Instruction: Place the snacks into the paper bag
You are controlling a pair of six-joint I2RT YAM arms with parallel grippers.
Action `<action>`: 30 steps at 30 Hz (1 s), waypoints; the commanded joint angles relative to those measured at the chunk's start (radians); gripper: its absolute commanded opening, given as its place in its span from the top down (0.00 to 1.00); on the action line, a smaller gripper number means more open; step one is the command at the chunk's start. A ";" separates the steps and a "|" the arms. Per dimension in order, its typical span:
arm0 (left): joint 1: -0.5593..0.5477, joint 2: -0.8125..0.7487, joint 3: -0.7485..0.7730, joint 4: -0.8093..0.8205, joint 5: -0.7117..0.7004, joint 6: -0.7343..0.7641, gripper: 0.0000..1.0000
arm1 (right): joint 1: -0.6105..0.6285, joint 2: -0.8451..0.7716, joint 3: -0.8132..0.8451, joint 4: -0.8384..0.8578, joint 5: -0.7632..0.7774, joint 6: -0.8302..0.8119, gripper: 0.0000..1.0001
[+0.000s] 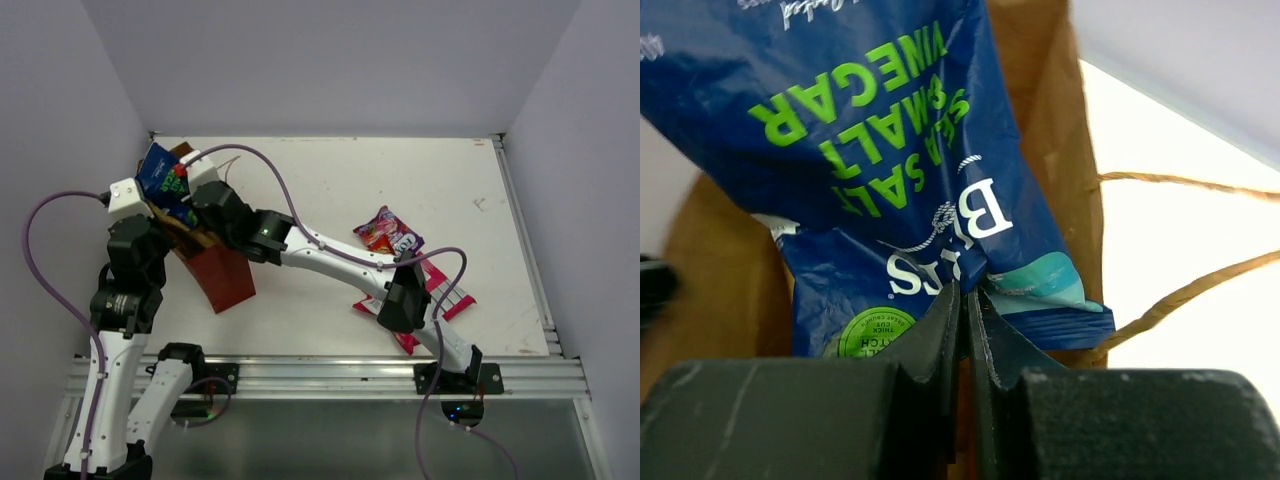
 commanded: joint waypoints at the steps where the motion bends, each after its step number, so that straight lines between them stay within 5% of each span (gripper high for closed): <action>1: -0.006 -0.017 0.034 0.013 -0.037 -0.008 1.00 | -0.029 -0.008 -0.017 -0.049 0.093 -0.037 0.93; 7: -0.006 -0.009 0.031 0.018 -0.034 -0.006 1.00 | -0.042 -0.005 -0.022 -0.097 0.061 -0.052 0.84; 8: -0.008 -0.009 0.031 0.018 -0.033 -0.005 1.00 | -0.042 -0.008 -0.025 -0.100 0.056 -0.051 0.63; 11: -0.008 -0.007 0.031 0.018 -0.028 -0.005 1.00 | -0.042 -0.034 -0.054 -0.086 0.036 -0.051 0.26; 13: -0.008 -0.003 0.028 0.021 -0.025 -0.003 1.00 | -0.042 -0.075 -0.084 -0.049 0.015 -0.058 0.17; 30: -0.008 0.017 -0.007 0.056 0.022 -0.002 1.00 | -0.040 -0.700 -0.416 0.158 -0.071 -0.147 0.12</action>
